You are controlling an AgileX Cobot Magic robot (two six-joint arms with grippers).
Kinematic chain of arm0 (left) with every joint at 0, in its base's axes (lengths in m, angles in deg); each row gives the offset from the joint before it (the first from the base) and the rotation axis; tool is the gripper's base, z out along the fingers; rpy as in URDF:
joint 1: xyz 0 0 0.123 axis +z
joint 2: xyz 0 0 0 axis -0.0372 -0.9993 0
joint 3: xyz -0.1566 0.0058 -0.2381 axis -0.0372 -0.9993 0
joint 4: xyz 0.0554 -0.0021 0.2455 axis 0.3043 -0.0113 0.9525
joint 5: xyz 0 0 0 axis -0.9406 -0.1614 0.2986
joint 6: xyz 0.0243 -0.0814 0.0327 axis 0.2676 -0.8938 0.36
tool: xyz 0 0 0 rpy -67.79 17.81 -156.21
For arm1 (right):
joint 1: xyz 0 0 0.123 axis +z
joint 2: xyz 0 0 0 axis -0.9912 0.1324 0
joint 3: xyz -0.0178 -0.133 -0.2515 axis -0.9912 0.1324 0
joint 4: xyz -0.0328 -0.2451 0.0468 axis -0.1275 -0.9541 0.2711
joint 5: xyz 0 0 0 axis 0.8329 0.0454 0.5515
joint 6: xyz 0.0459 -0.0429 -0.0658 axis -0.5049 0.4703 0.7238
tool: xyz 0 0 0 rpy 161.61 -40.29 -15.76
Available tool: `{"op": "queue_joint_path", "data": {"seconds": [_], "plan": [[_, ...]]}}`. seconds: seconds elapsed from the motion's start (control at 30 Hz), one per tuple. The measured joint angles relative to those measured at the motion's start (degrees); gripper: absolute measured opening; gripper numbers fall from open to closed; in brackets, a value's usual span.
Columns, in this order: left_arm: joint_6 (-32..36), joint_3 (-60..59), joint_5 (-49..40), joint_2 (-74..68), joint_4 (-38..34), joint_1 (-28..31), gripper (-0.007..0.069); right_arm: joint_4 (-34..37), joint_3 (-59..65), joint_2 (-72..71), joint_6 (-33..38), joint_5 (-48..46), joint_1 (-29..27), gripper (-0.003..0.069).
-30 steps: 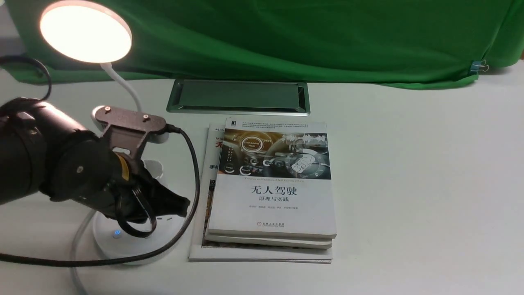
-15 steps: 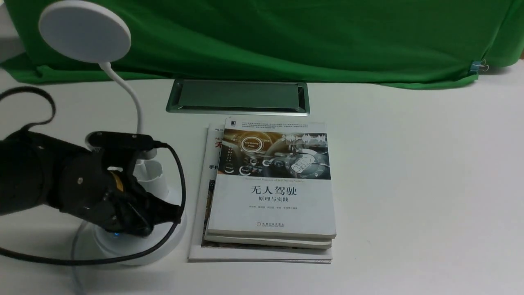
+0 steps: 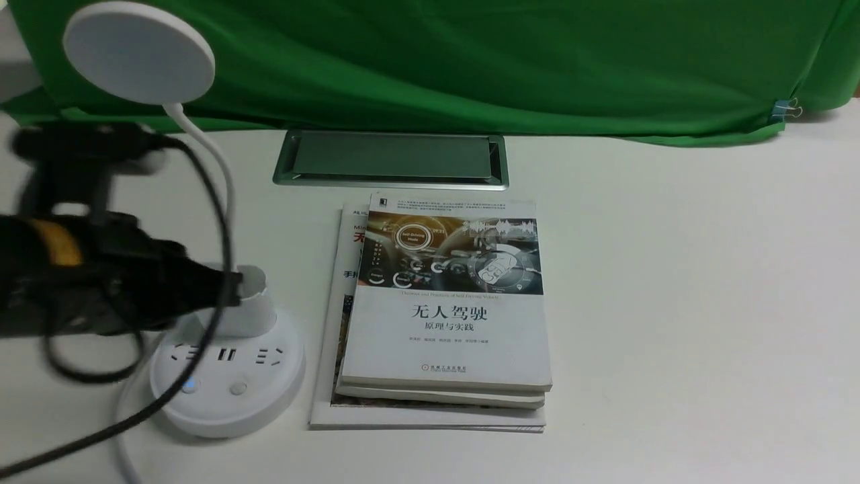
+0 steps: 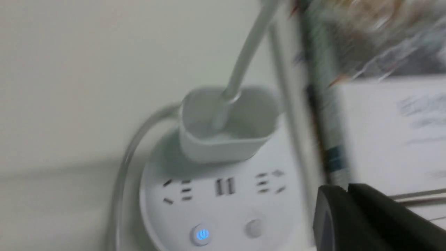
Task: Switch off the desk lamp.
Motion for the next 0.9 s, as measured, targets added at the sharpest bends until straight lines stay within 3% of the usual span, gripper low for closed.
{"op": "queue_joint_path", "data": {"seconds": [0.43, 0.9], "plan": [[1.8, -13.2, 5.0, 32.4, -3.3, 0.0, 0.0015, 0.0, 0.0, 0.0, 0.0, 0.0, 0.0, 0.0036], [2.9, -13.5, 5.4, 38.3, -2.6, 0.0, 0.0019, 0.0, 0.0, 0.0, 0.0, 0.0, 0.0, 0.0036]]}}
